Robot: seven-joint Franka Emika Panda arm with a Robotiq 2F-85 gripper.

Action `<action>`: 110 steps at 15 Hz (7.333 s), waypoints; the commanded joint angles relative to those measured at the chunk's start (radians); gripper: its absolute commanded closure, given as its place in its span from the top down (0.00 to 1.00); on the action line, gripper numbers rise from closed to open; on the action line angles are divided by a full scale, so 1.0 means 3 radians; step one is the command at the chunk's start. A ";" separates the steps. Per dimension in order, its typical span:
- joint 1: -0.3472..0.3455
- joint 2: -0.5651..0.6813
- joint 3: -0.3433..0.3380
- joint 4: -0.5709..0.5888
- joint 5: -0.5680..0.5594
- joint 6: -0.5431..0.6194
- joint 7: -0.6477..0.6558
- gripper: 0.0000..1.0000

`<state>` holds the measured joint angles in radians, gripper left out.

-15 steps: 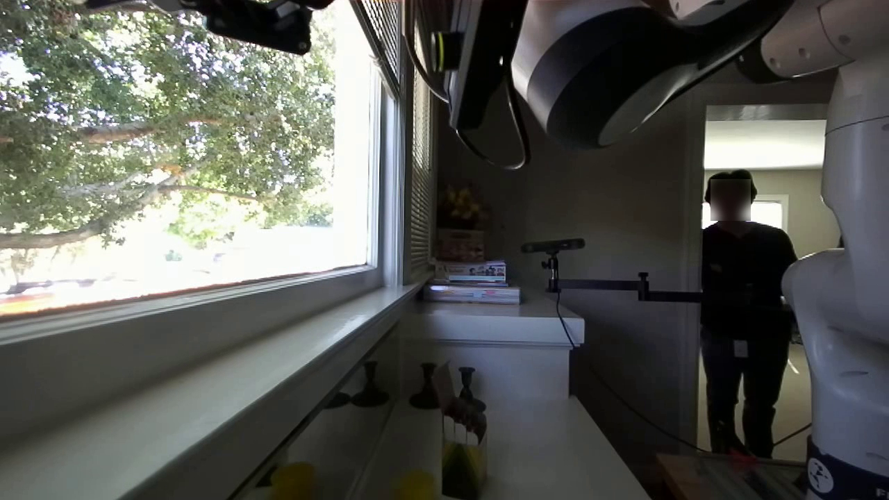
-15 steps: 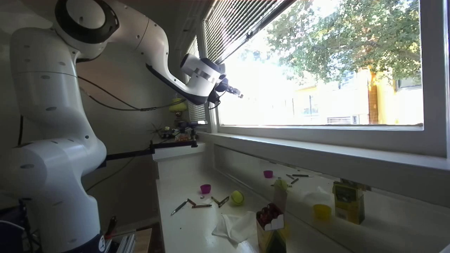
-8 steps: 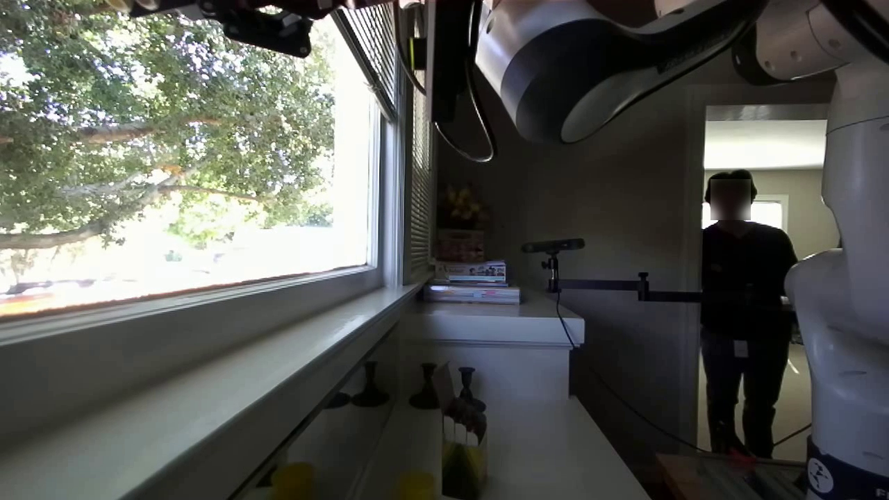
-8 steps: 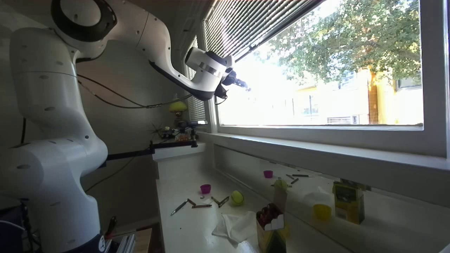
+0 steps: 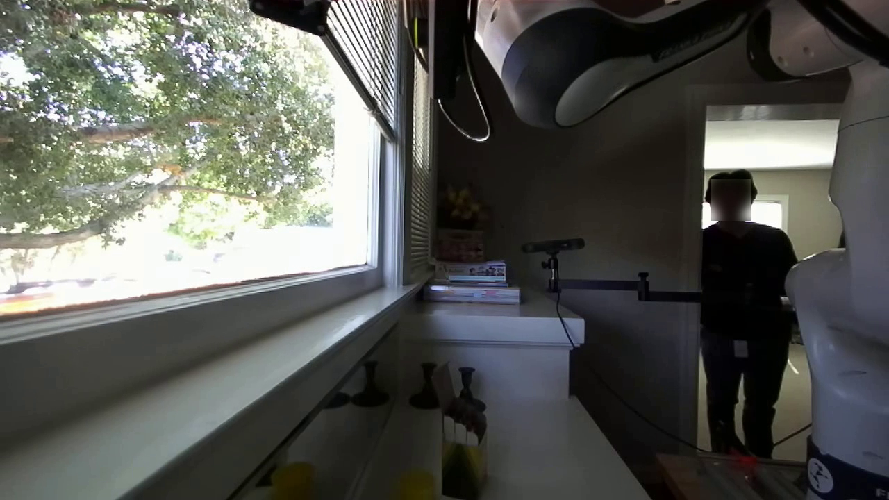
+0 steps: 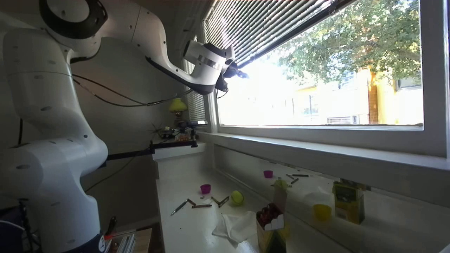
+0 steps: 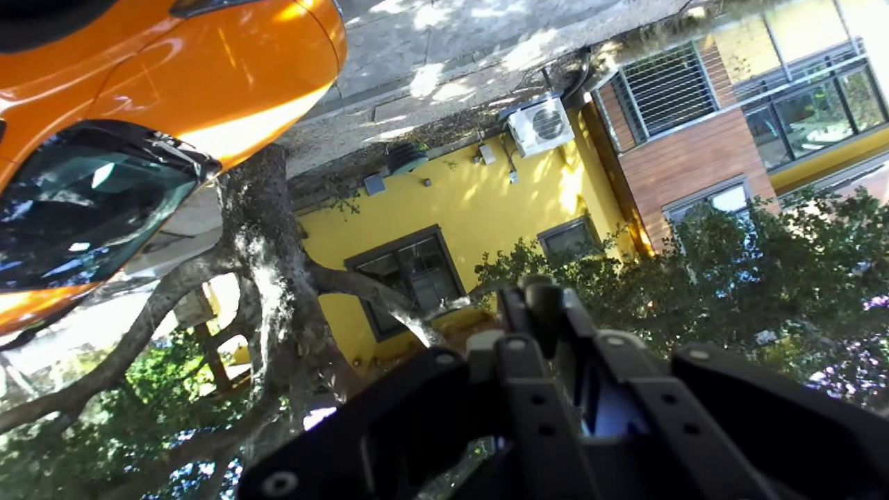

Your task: Close the window blinds

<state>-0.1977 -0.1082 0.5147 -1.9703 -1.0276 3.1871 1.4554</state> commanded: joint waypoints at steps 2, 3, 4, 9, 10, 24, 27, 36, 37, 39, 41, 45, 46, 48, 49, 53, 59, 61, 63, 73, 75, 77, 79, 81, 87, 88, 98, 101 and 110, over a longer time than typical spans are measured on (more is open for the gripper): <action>0.0011 -0.0253 -0.0155 -0.0139 0.0158 0.0023 0.0032 0.03; 0.0019 -0.0278 -0.0191 -0.0148 0.0165 0.0028 0.0031 0.03; 0.0015 -0.0311 -0.0223 -0.0153 0.0160 0.0006 0.0037 0.03; 0.0072 -0.0382 -0.0345 -0.0251 0.0189 0.0002 -0.0006 0.03; 0.0086 -0.0393 -0.0341 -0.0292 0.0173 -0.0013 -0.0016 0.03; 0.1289 -0.1124 -0.1252 -0.1173 0.0389 -0.0123 -0.0612 0.03; 0.1326 -0.1183 -0.1297 -0.1065 0.0332 -0.0198 -0.0552 0.03; 0.0924 -0.1081 -0.1228 -0.0624 0.0279 -0.0258 -0.0370 0.03; 0.0866 -0.1074 -0.1213 -0.0583 0.0272 -0.0253 -0.0347 0.03; 0.0743 -0.1051 -0.1171 -0.0481 0.0258 -0.0258 -0.0284 0.03; 0.0639 -0.1024 -0.1142 -0.0380 0.0262 -0.0269 -0.0239 0.03; 0.0411 -0.0986 -0.1043 -0.0199 0.0244 -0.0281 -0.0135 0.03; 0.0365 -0.0981 -0.1020 -0.0165 0.0245 -0.0274 -0.0112 0.03; 0.0274 -0.0986 -0.0964 -0.0111 0.0245 -0.0279 -0.0069 0.03; 0.0250 -0.0990 -0.0949 -0.0090 0.0255 -0.0280 -0.0065 0.03; 0.0070 -0.0979 -0.0862 0.0055 0.0248 -0.0289 0.0024 0.03; -0.0364 -0.0944 -0.0700 0.0298 0.0187 -0.0332 0.0216 0.03; -0.0521 -0.0933 -0.0618 0.0351 0.0170 -0.0351 0.0278 0.03; -0.0666 -0.0930 -0.0540 0.0389 0.0153 -0.0344 0.0324 0.03; -0.1523 -0.1012 -0.0055 0.0517 0.0106 -0.0339 0.0582 0.11; -0.1531 -0.1030 -0.0032 0.0443 0.0135 -0.0312 0.0492 0.39; -0.1396 -0.1051 -0.0089 0.0316 0.0203 -0.0308 0.0345 0.51; -0.1214 -0.1102 -0.0180 0.0128 0.0240 -0.0282 0.0171 0.66; -0.0952 -0.1143 -0.0311 -0.0098 0.0297 -0.0282 -0.0066 0.78; 0.0027 -0.1261 -0.0878 -0.0806 0.0415 -0.0638 -0.1105 1.00; 0.0193 -0.1286 -0.0983 -0.0909 0.0462 -0.0765 -0.1324 1.00; 0.1464 -0.1652 -0.1742 -0.1320 0.1350 -0.2203 -0.3551 1.00; 0.1123 -0.1560 -0.1466 -0.1254 0.1546 -0.2164 -0.3665 1.00; 0.1187 -0.1625 -0.1509 -0.1290 0.1605 -0.2259 -0.3816 1.00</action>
<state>0.2530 -0.5952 -0.0118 -2.3513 -0.6207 2.4824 0.3608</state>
